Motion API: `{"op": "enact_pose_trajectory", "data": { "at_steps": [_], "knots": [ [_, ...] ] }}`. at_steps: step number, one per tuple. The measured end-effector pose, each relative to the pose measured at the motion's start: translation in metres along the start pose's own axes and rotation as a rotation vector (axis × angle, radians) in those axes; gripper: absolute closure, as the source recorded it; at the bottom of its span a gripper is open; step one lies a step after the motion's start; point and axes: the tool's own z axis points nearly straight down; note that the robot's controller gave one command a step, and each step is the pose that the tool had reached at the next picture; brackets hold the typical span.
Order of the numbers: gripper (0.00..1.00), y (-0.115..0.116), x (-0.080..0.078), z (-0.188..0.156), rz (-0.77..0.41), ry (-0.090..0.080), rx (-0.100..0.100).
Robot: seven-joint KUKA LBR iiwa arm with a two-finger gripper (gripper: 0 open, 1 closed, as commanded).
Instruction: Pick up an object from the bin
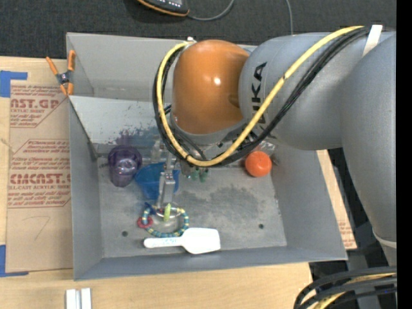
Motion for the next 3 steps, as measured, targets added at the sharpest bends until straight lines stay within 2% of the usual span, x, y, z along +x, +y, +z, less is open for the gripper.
{"op": "enact_pose_trajectory", "data": {
  "at_steps": [1, 2, 3],
  "knots": [
    [0.00, -0.001, -0.002, -0.005, 0.003, -0.008, -0.001],
    [0.00, -0.035, 0.041, 0.113, -0.150, -0.006, -0.001],
    [0.00, -0.037, 0.046, 0.042, -0.422, -0.017, 0.000]
  ]
}}
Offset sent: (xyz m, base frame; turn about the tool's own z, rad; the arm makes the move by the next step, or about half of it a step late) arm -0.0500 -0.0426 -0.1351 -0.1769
